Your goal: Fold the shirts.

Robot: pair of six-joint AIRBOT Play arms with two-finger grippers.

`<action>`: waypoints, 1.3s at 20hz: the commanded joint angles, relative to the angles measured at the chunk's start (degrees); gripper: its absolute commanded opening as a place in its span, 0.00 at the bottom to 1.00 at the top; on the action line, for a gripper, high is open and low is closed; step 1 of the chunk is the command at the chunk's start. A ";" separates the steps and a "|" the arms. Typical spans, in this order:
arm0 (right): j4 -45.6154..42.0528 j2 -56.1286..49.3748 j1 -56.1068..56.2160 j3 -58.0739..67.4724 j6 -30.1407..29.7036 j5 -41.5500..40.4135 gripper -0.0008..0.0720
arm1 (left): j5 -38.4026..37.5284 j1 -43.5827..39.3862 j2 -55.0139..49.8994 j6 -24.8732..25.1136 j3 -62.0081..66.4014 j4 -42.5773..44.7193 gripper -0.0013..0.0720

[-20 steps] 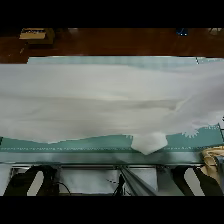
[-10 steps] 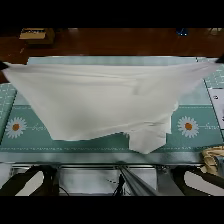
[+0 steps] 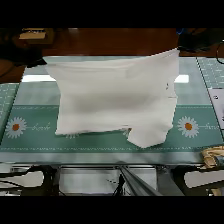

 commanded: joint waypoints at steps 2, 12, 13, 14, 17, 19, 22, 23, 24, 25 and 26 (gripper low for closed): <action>0.92 -5.55 0.24 -0.04 1.22 -9.07 0.04 | 12.11 -2.40 -6.05 0.39 -0.04 -0.55 0.05; 0.90 -12.13 0.17 -0.02 2.86 -3.69 0.04 | 8.09 -4.96 -12.96 1.05 -0.28 0.28 0.05; 0.63 -11.76 -0.04 -0.02 3.48 -0.63 0.04 | 4.42 -4.52 -12.87 0.66 0.00 0.02 0.05; 0.02 -11.32 -0.04 -0.02 3.98 3.89 0.04 | -0.55 -4.26 -12.90 0.17 0.57 -0.09 0.05; -3.67 -10.49 -0.02 -0.02 4.17 16.96 0.04 | -13.53 -3.48 -12.76 0.17 1.09 0.39 0.05; -6.56 -10.78 -0.04 -0.04 3.96 21.77 0.04 | -17.05 -3.06 -13.11 -1.07 1.07 0.37 0.05; -7.96 -11.04 -0.04 -0.09 3.98 21.94 0.04 | -20.13 -3.39 -14.64 -1.62 0.98 0.35 0.05; -7.98 -11.06 -0.04 -0.11 3.98 21.81 0.04 | -20.24 -3.43 -14.93 -1.57 0.76 0.37 0.05; -7.98 -11.06 -0.04 -0.11 3.98 21.55 0.04 | -20.20 -3.41 -15.30 -1.60 0.74 0.35 0.05; -8.00 -11.06 -0.04 -0.09 3.98 21.49 0.04 | -20.15 -3.39 -15.54 -1.57 0.74 0.37 0.05; -7.98 -11.06 -0.04 -0.09 4.00 21.24 0.04 | -19.52 -3.30 -15.61 -1.60 0.74 0.35 0.05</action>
